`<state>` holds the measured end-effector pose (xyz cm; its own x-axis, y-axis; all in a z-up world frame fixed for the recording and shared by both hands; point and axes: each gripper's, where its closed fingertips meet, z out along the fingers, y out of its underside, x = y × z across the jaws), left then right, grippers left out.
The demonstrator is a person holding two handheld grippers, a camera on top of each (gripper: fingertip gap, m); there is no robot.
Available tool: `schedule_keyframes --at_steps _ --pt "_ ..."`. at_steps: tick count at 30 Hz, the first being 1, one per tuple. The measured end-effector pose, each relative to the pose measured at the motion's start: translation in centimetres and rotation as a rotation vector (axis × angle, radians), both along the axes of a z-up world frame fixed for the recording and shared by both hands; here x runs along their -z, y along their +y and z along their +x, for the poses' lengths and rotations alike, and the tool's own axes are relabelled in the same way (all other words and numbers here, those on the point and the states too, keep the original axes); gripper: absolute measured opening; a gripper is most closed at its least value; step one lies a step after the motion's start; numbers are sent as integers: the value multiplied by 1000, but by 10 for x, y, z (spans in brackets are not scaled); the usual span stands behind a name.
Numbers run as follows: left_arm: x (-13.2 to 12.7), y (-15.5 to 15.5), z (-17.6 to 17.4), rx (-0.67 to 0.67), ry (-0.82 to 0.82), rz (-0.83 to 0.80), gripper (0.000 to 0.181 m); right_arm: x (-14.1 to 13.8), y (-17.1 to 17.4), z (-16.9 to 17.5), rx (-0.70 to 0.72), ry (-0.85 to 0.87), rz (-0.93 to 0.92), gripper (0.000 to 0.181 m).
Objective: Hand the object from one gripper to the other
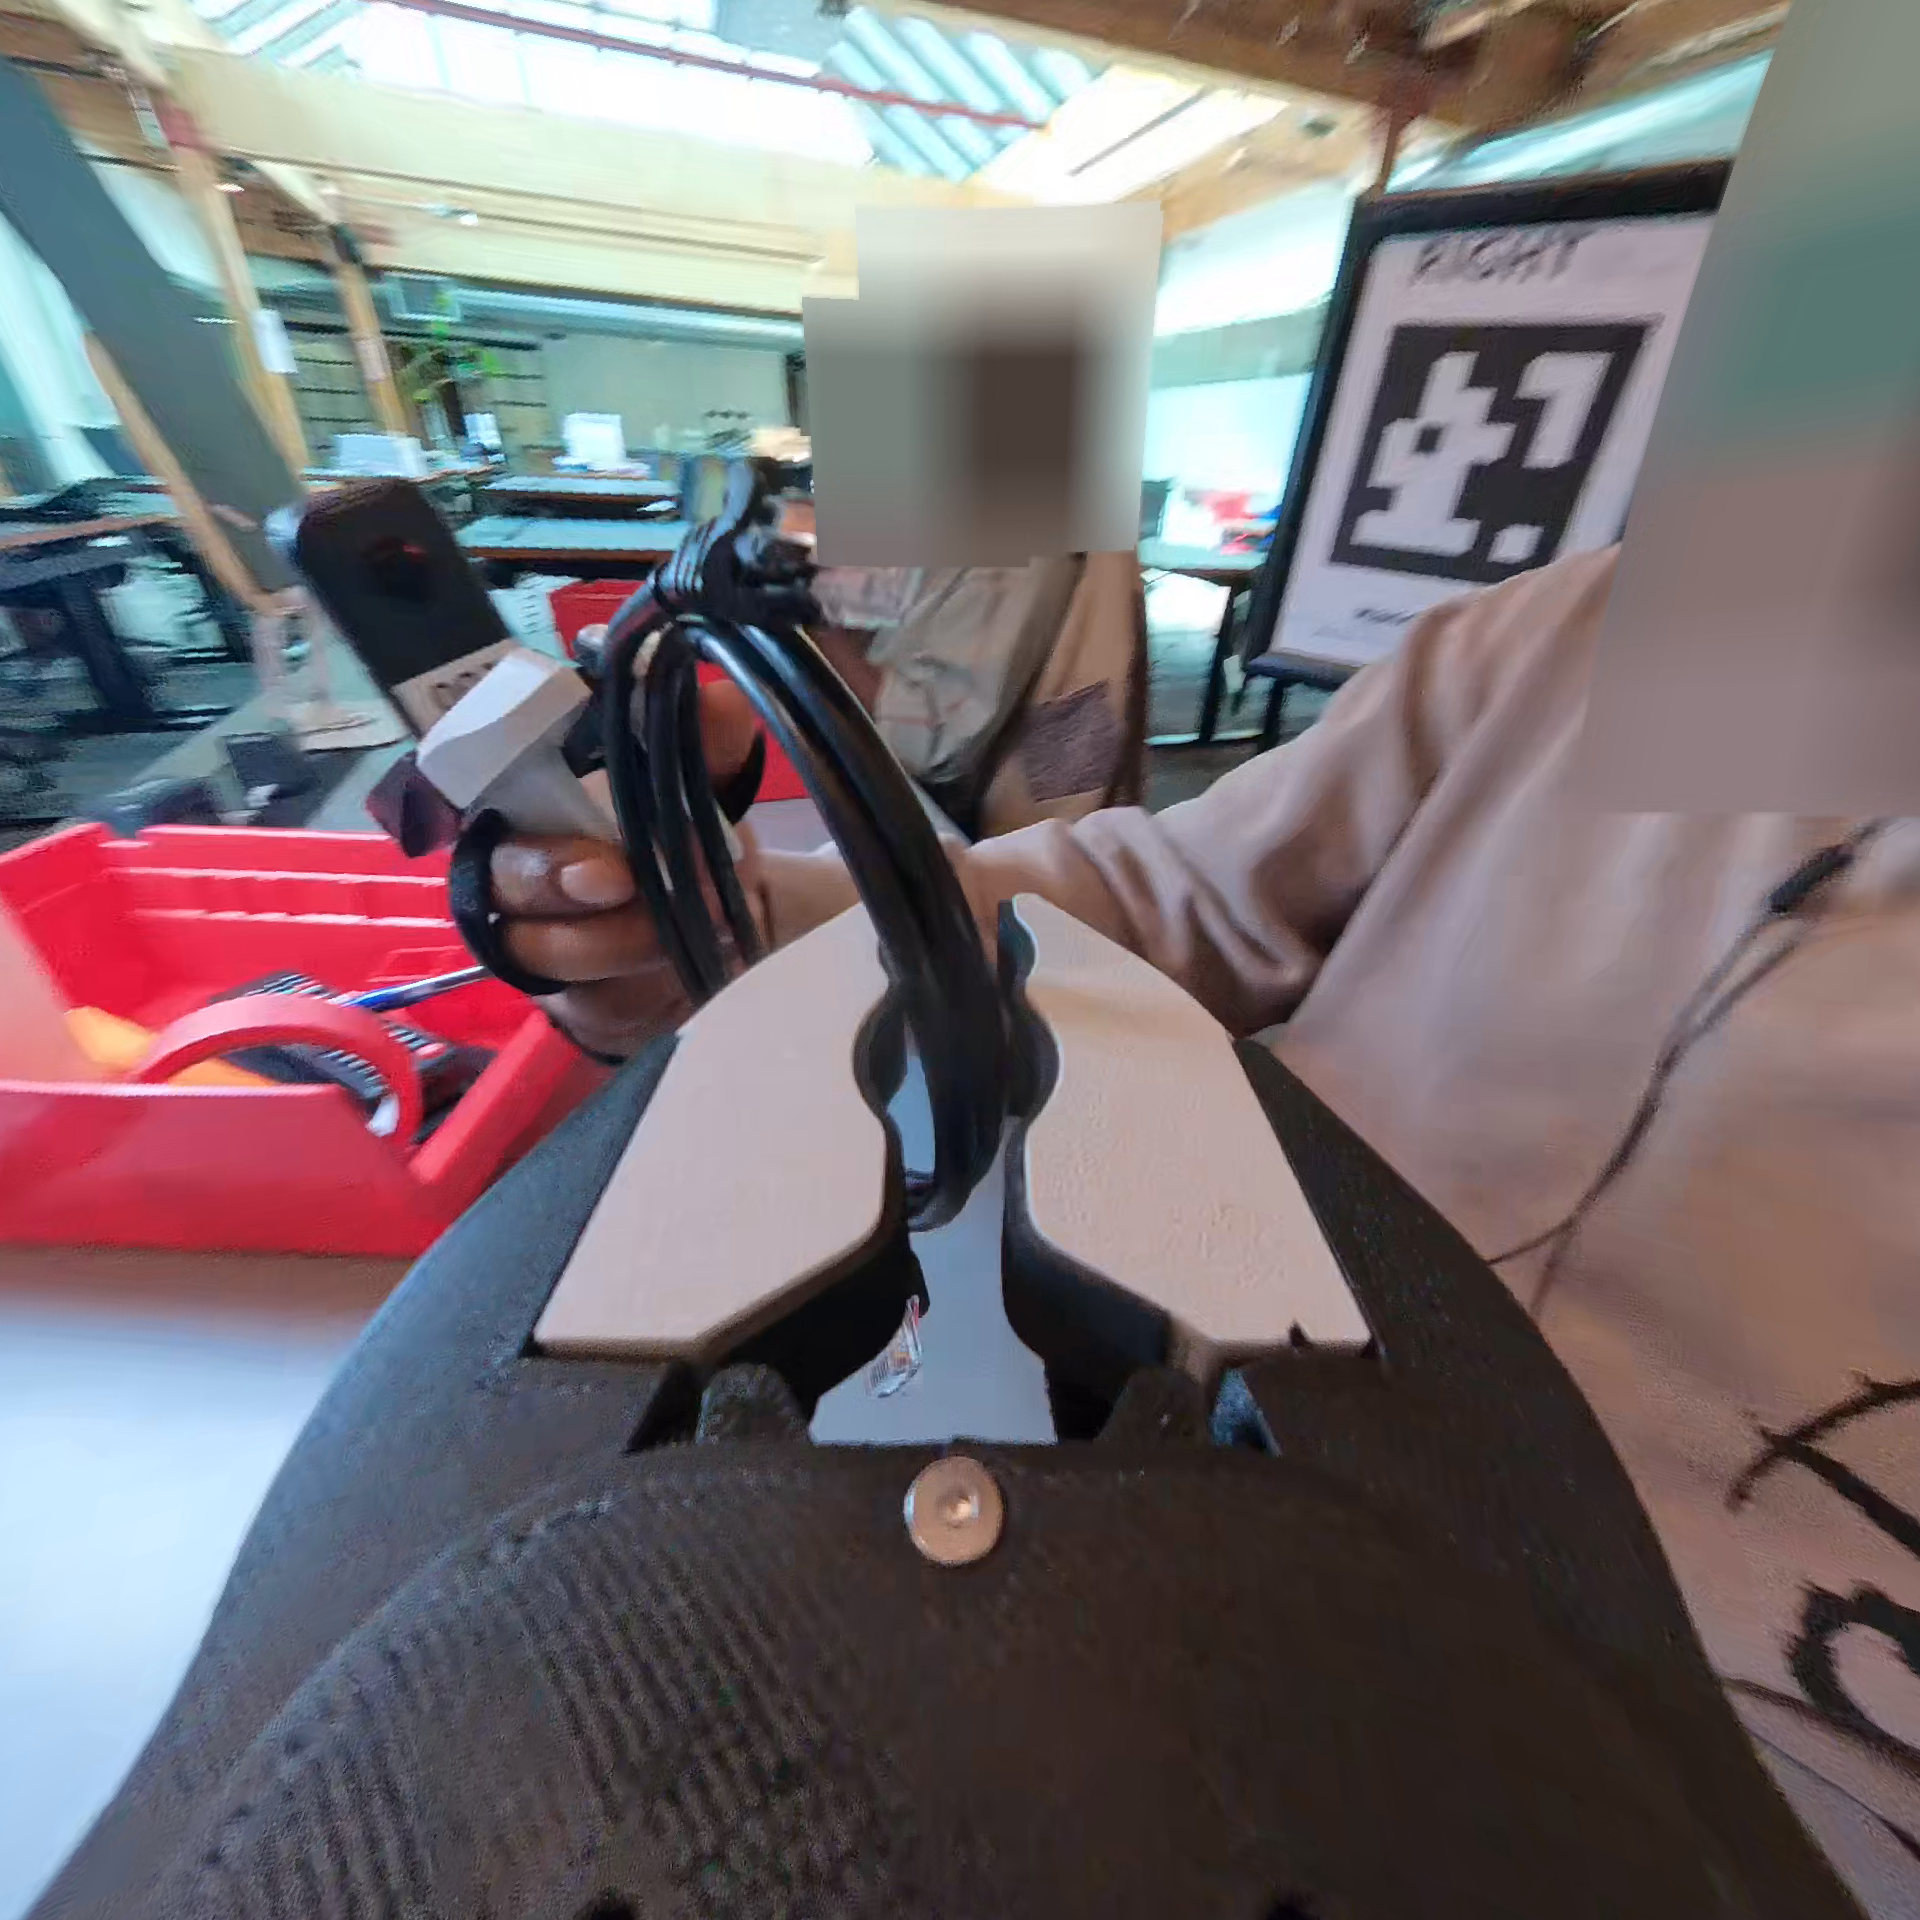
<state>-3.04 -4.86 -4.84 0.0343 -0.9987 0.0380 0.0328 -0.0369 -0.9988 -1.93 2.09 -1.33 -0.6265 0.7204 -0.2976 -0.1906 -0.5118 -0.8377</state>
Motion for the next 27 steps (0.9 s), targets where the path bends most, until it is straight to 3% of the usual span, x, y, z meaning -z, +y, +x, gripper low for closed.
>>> schedule_keyframes --at_steps 1,3,5,9,12,16,18,20,22,26,27 --pt "0 8 0 -56 10 -3 14 2 13 -4 85 -21 -13 4" --pt "5 31 -5 -220 85 9 12 10 48 -9 329 -98 -11 2" --pt "11 56 -17 -442 187 112 10 16 75 -4 514 -159 19 12" --pt "24 95 -55 -870 557 496 10 19 77 -6 499 -247 -14 25" --pt "33 111 -74 -1052 823 823 11 20 53 -23 381 -272 -44 37" --pt "51 118 -68 -1072 996 1151 11 39 38 -48 266 -379 -172 49" --pt "58 118 -59 -1040 1027 1245 10 58 38 -56 271 -464 -160 24" --pt "63 117 -56 -1014 1032 1280 11 56 35 -53 232 -445 -150 10" --pt "58 110 -49 -967 905 1199 17 56 38 -49 267 -447 -60 9" --pt "33 98 -39 -926 617 902 47 42 36 -35 379 -386 185 8" --pt "23 92 -35 -903 517 837 44 40 39 -32 446 -381 262 6"
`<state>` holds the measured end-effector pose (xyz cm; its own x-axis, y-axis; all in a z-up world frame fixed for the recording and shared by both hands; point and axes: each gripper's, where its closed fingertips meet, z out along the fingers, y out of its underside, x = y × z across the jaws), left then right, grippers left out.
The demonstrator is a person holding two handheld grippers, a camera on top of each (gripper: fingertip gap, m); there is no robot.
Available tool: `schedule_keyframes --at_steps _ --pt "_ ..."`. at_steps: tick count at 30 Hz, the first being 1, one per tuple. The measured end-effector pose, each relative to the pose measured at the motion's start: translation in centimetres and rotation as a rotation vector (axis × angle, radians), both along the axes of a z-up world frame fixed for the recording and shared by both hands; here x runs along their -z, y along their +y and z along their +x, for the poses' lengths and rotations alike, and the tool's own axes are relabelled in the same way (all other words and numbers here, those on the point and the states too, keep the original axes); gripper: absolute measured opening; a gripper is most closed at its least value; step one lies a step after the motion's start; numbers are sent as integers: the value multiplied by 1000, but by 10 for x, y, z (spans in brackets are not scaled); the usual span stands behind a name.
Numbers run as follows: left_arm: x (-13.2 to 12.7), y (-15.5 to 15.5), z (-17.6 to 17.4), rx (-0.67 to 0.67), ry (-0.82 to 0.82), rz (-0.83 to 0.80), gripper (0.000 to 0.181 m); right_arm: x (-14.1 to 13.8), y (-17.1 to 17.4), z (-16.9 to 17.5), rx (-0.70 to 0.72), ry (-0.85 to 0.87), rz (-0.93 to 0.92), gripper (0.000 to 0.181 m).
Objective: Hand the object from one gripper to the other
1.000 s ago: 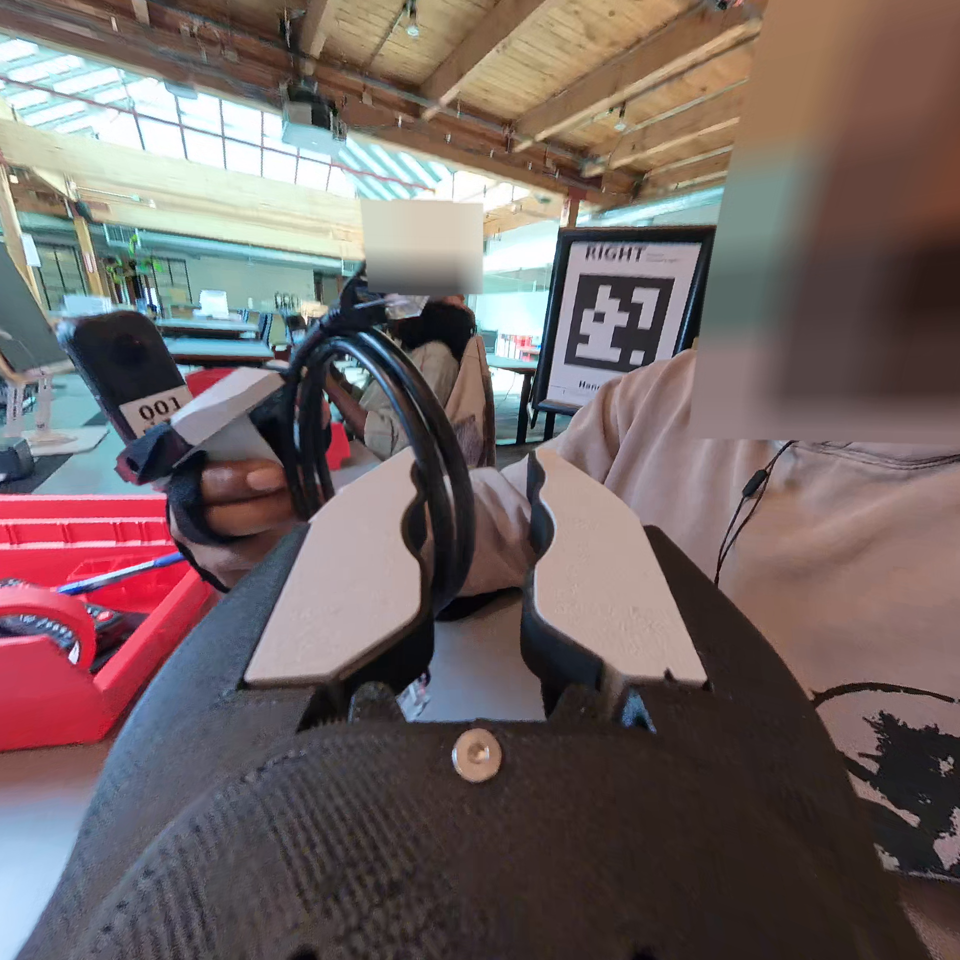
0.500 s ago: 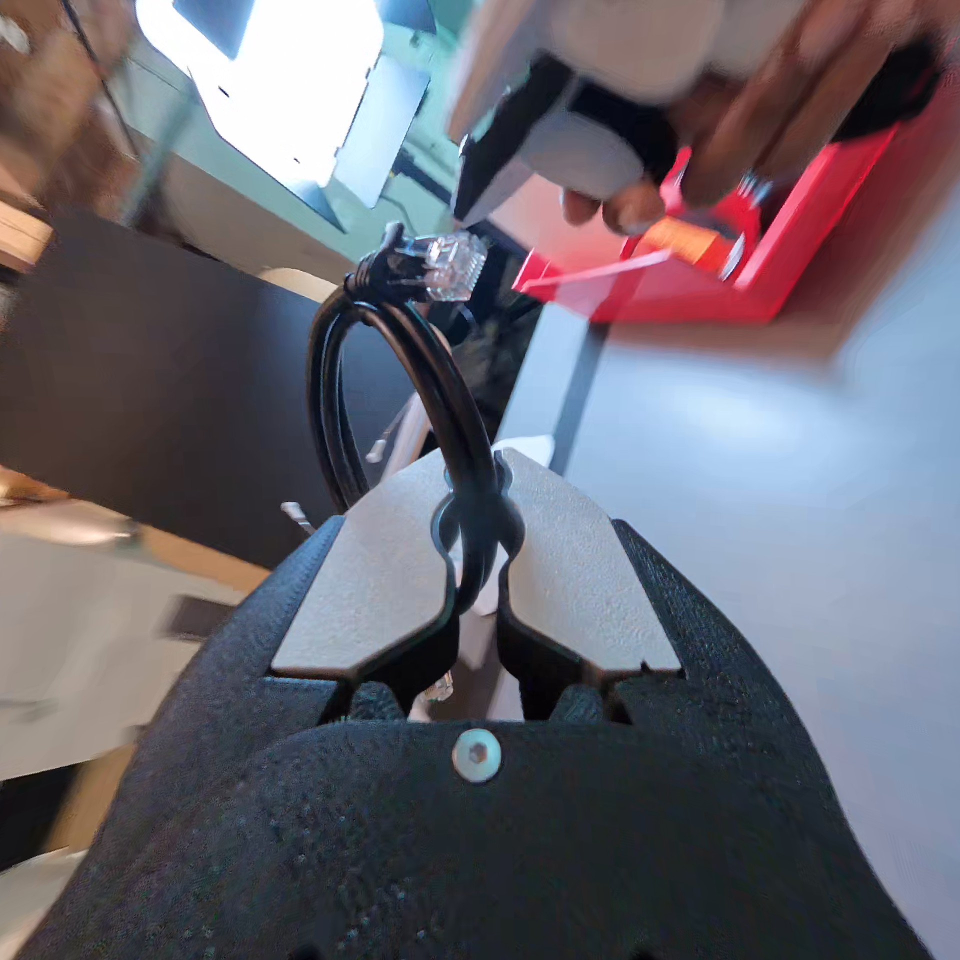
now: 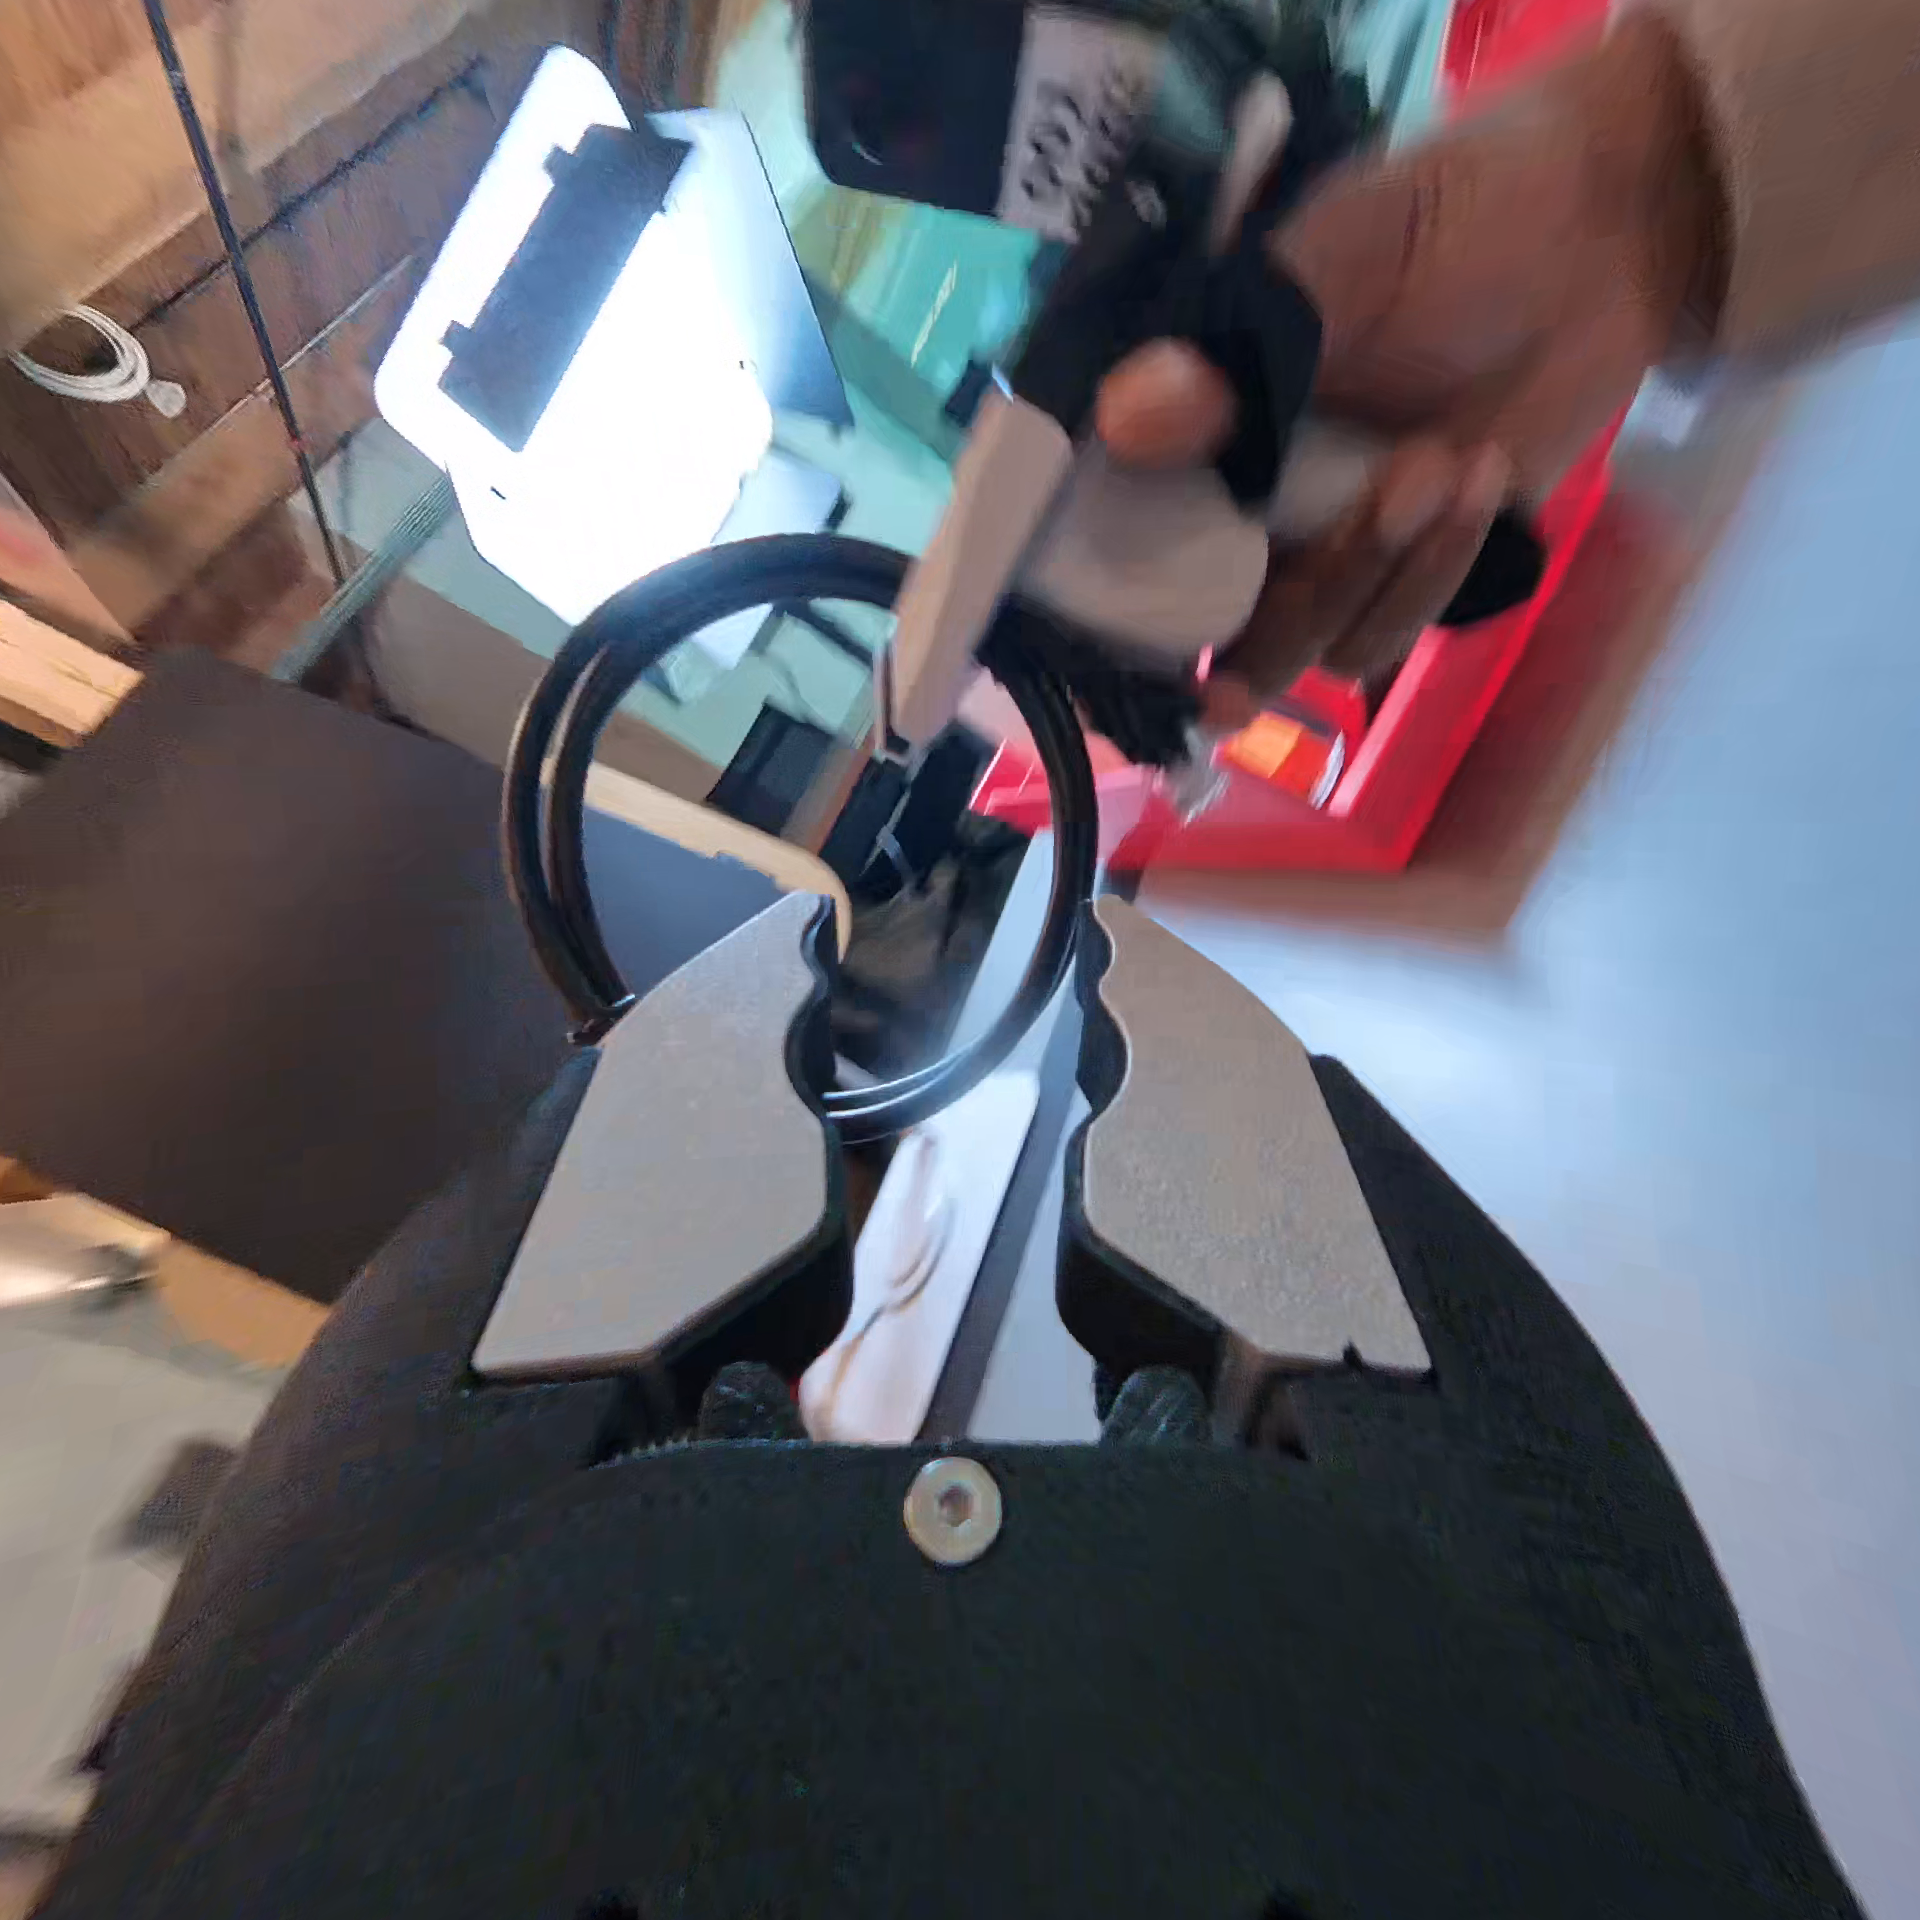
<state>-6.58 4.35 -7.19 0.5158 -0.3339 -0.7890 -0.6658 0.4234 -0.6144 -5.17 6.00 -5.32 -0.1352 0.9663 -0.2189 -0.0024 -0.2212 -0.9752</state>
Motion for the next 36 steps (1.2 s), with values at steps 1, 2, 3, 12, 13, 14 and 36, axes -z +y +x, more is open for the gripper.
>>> schedule_keyframes --at_steps 1,2,3,12,13,14,36 --pt "-11 -6 1 58 -102 -27 41 1 5 3 63 -28 89 6" --pt "-21 -10 -1 100 -206 -76 38 2 8 5 105 -59 169 5" --pt "-28 -11 -3 141 -312 -156 35 2 11 6 152 -80 254 6" --pt "-45 -5 -24 694 -1348 -1097 47 14 17 -15 635 -159 1259 6" --pt "-41 -3 -24 686 -1365 -1105 44 18 15 -19 675 -163 1380 6" --pt "-39 0 -25 664 -1372 -1088 33 21 12 -23 715 -155 1484 6" --pt "33 29 -28 -159 -59 -226 13 -21 26 4 299 106 51 42"
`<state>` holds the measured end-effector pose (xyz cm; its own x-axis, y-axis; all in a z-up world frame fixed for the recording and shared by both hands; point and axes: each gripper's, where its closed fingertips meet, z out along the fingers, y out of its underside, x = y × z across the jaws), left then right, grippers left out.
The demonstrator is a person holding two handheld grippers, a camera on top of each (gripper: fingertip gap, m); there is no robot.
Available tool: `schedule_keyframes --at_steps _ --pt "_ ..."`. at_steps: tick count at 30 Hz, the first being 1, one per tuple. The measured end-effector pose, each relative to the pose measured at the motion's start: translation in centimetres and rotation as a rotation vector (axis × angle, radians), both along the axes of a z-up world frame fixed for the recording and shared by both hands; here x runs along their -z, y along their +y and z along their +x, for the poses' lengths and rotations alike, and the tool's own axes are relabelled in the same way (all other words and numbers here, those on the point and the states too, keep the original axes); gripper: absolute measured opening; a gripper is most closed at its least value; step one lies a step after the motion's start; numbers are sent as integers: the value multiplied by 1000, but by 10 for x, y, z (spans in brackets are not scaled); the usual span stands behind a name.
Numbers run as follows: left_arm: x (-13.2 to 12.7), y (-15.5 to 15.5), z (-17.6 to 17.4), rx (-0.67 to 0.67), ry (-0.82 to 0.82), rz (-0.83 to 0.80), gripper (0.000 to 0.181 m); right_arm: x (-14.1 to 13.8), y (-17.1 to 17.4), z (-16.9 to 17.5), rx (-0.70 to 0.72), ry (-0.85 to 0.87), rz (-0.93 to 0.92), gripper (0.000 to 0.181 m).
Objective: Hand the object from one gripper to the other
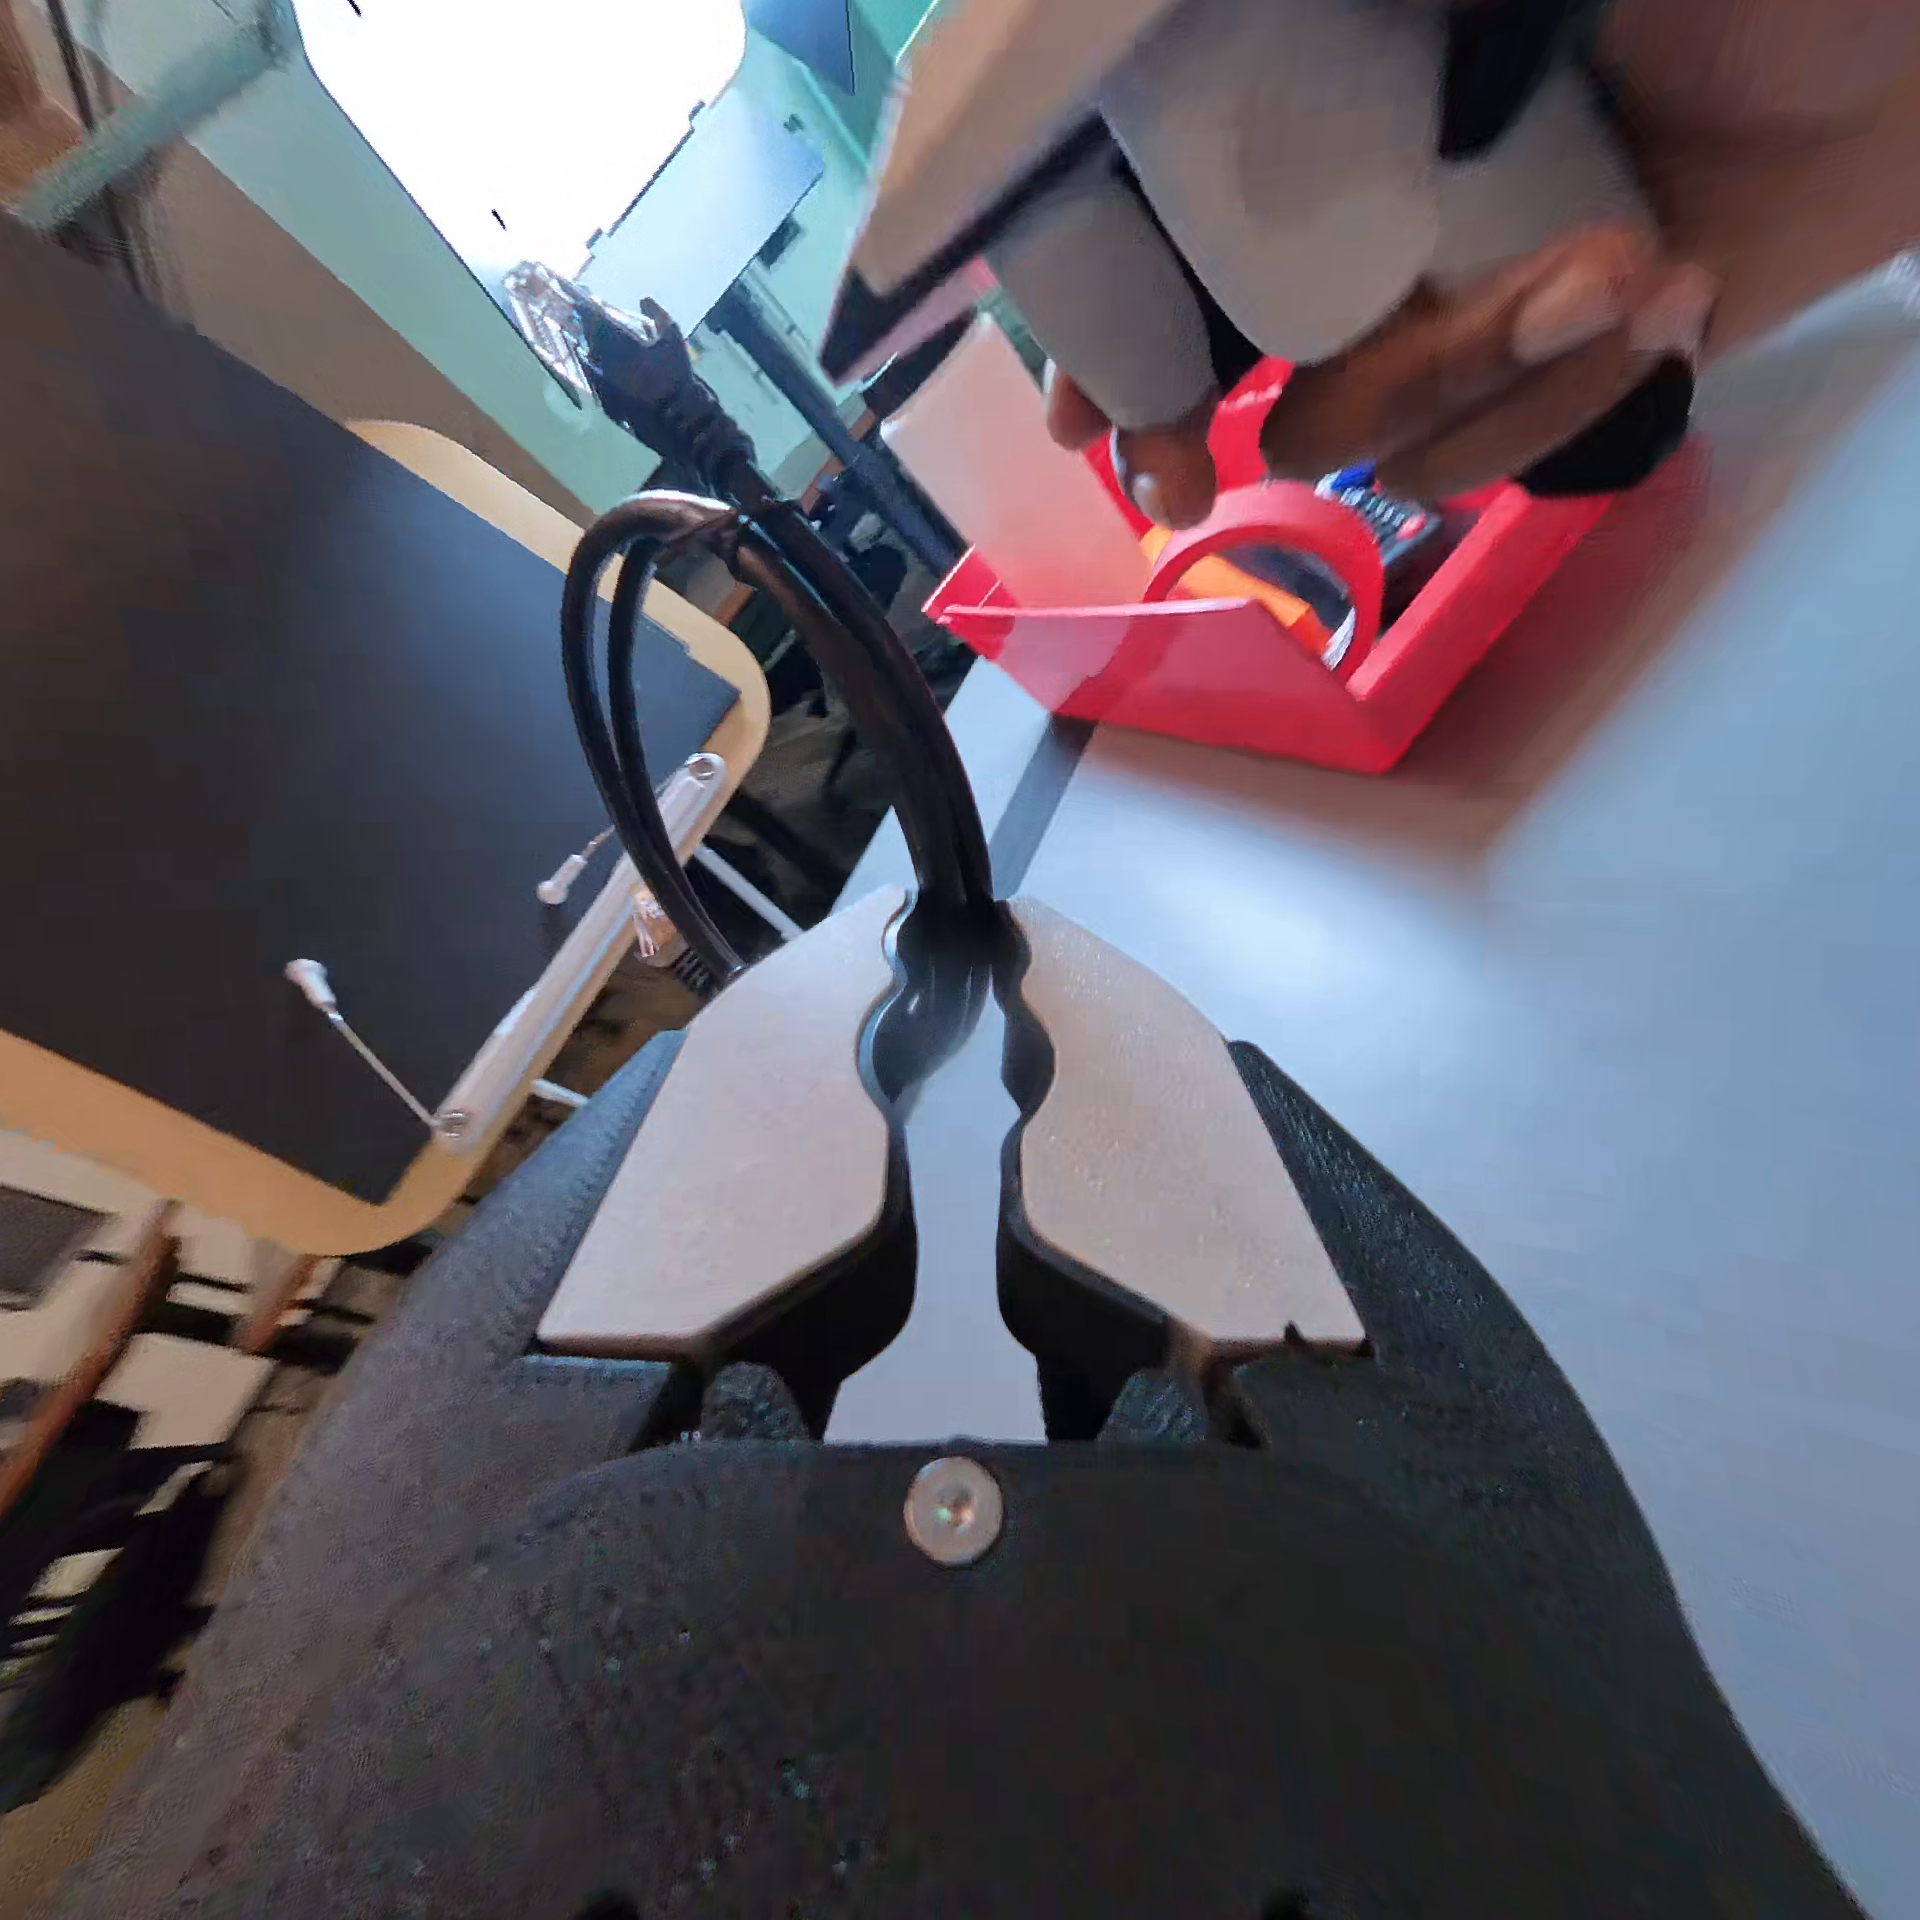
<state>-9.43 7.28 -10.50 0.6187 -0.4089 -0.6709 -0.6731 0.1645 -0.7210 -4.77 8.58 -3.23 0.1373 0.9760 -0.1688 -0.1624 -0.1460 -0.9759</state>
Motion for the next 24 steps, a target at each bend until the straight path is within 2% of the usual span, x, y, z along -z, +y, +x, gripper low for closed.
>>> schedule_keyframes --at_steps 4,5,6,9,11,12,14,15,18,20,22,24 --pt "14 3 6 -62 210 91 12 11 10 -4 96 -83 -21 41" --pt "17 4 8 -75 257 105 12 13 9 -5 93 -97 -17 35" --pt "21 4 9 -87 302 121 12 15 10 -4 111 -105 -8 18" --pt "30 6 12 -73 314 95 13 20 9 -5 109 -176 39 16" --pt "34 2 19 14 191 -5 19 19 8 -2 117 -203 111 16" --pt "35 0 21 52 108 -69 32 18 8 0 122 -227 167 15" --pt "33 -3 24 129 -113 -242 49 15 3 4 106 -246 291 14" --pt "29 -6 25 177 -244 -321 52 14 -3 6 77 -247 338 14" --pt "9 -8 17 313 -635 -485 54 8 -32 10 -102 -227 402 14" --pt "-5 -11 9 435 -857 -557 53 0 -61 16 -287 -168 379 13" --pt "-13 -17 2 555 -979 -597 54 -17 -85 26 -446 -57 324 13" --pt "-16 -26 2 661 -1013 -619 56 -32 -108 39 -610 36 270 13"
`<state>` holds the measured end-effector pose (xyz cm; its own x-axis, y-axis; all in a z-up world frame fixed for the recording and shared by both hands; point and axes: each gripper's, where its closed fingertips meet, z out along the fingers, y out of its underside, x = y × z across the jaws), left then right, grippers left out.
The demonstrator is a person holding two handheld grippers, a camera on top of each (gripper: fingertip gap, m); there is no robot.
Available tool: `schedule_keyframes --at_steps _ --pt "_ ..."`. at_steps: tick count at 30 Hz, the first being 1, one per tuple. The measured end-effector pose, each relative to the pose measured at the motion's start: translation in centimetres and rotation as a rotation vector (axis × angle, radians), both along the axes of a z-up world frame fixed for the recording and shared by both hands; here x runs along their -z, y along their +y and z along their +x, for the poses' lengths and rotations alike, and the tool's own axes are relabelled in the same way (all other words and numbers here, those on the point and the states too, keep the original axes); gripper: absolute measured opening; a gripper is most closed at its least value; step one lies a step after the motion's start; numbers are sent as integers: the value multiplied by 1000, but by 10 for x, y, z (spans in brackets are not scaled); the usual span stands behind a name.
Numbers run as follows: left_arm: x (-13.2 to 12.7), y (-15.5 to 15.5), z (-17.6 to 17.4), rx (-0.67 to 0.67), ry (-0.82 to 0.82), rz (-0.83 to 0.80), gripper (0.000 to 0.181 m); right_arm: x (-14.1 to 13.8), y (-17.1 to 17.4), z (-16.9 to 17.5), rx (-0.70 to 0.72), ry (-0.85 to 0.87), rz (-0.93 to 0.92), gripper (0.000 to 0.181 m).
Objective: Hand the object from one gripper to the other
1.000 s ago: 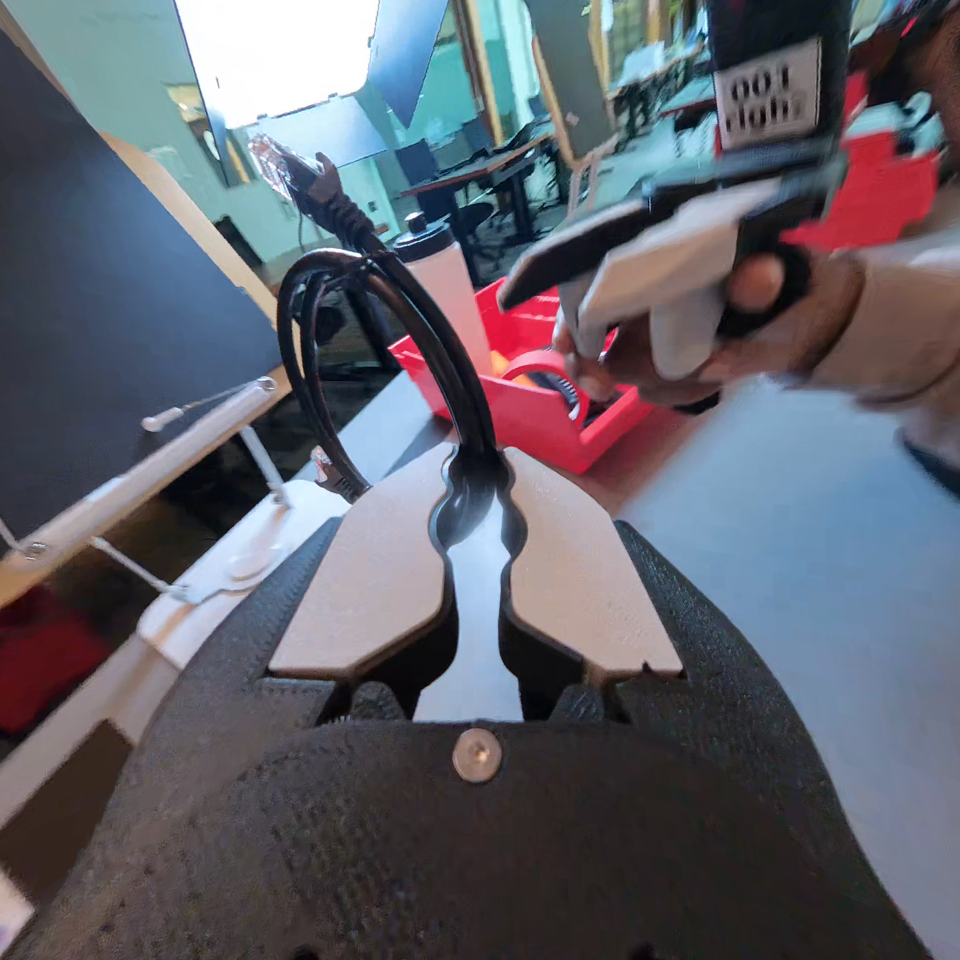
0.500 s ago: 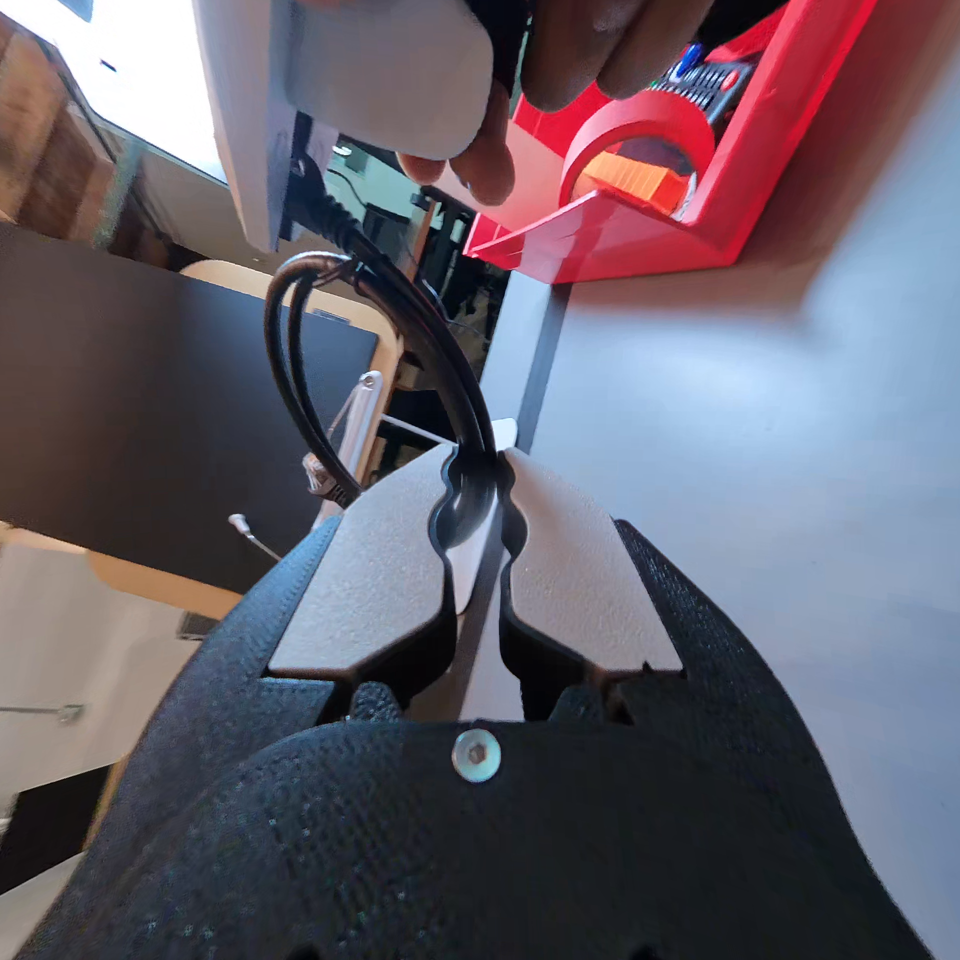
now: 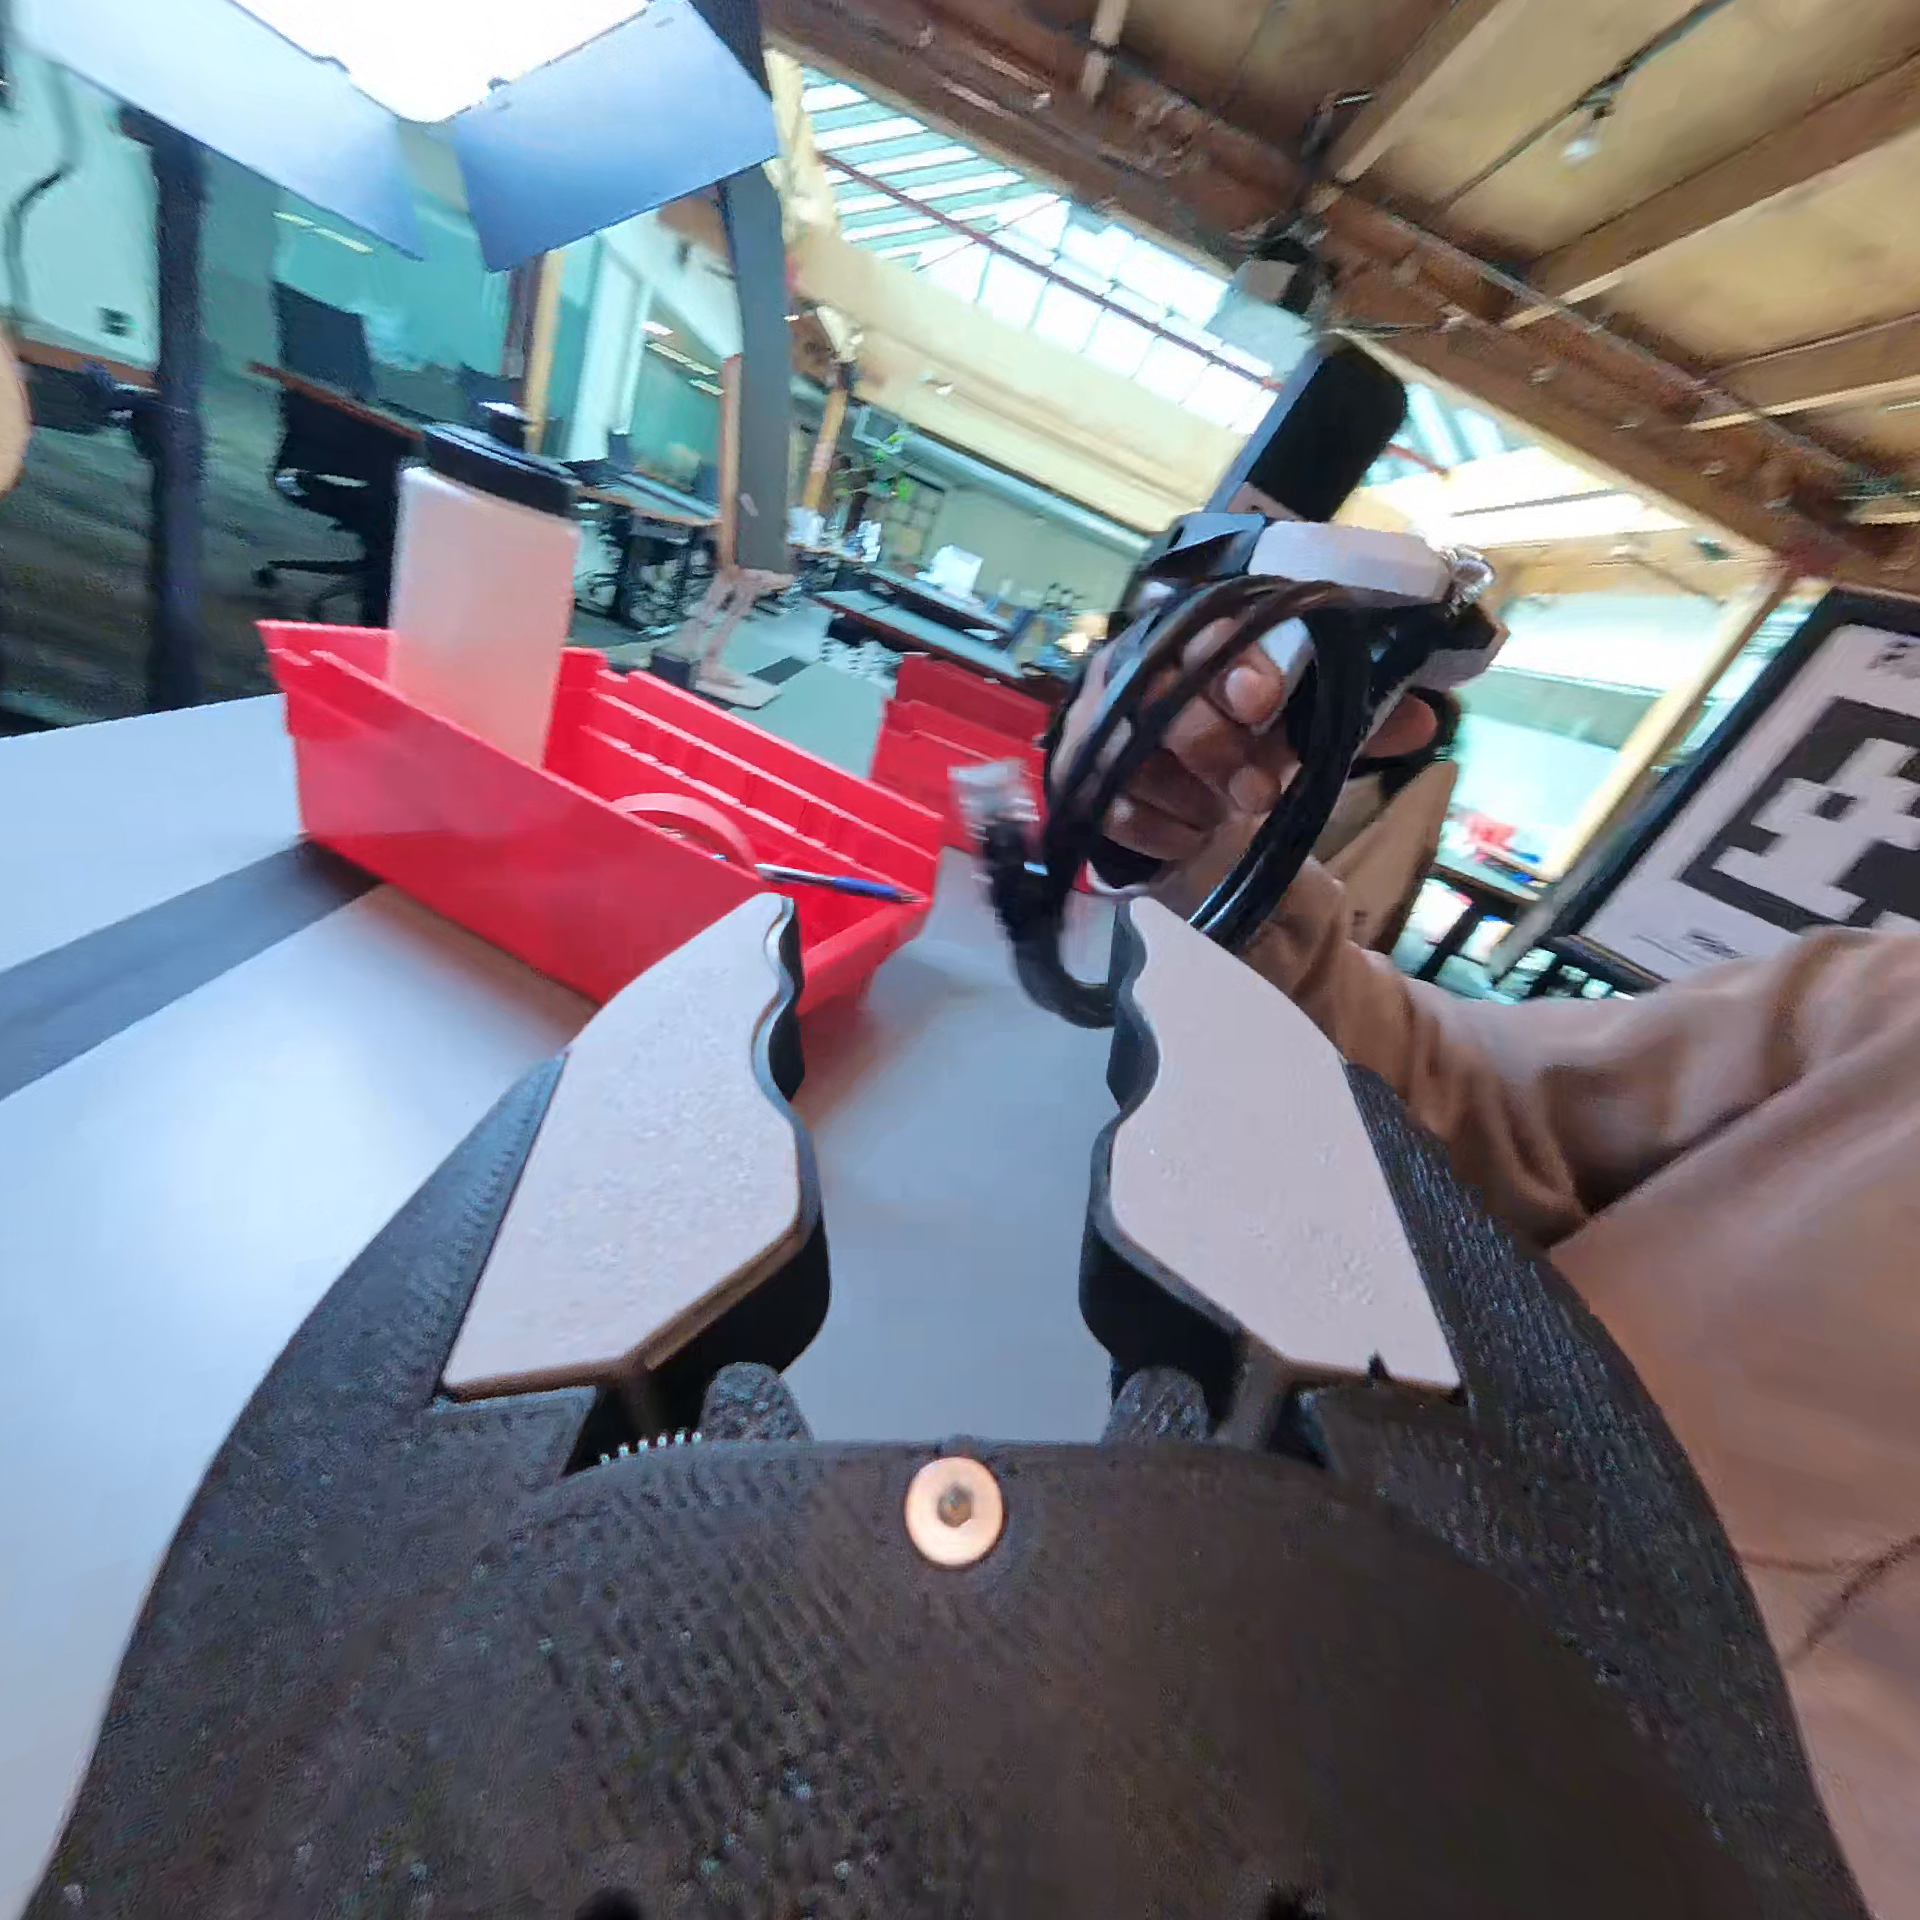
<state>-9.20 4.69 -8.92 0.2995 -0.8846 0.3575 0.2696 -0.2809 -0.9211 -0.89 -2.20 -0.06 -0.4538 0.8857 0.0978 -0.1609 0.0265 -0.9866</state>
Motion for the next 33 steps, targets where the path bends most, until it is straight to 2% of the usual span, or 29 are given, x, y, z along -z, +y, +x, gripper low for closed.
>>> schedule_keyframes --at_steps 3,5,8,10,12,14,15,17,19,21,23,25,26,28,30,33 --pt "-19 -38 10 242 -114 71 53 -17 -17 15 -154 77 -74 13" --pt "-26 -63 22 359 -90 132 39 -22 -18 20 -190 99 -109 13" --pt "-24 -65 39 290 35 201 37 -19 -19 25 -264 91 -152 13" --pt "-29 -62 41 259 12 199 34 -18 -18 27 -291 93 -174 13" --pt "-32 -59 38 242 -13 195 18 -14 -15 24 -277 73 -178 13" --pt "-31 -49 34 178 17 192 18 -6 -2 15 -166 41 -147 13" --pt "-31 -43 31 134 41 191 17 -2 11 10 -68 35 -127 14" --pt "-33 -30 18 16 87 200 17 8 50 3 196 9 -70 17" --pt "-36 -16 3 -141 167 240 17 29 95 1 486 -92 16 21" --pt "-38 -5 -10 -299 290 302 17 48 130 4 696 -190 83 27" --pt "-40 2 -21 -454 422 380 16 55 147 3 799 -223 56 28" --pt "-45 6 -29 -592 546 473 17 60 154 -1 837 -246 -33 28" --pt "-47 6 -32 -655 608 524 17 64 155 -4 829 -267 -91 28" --pt "-52 5 -33 -755 719 637 16 69 141 -18 710 -273 -266 27" --pt "-57 1 -29 -827 810 749 17 67 119 -36 515 -252 -491 27" --pt "-63 -6 -21 -898 894 885 17 60 83 -60 236 -201 -711 32"
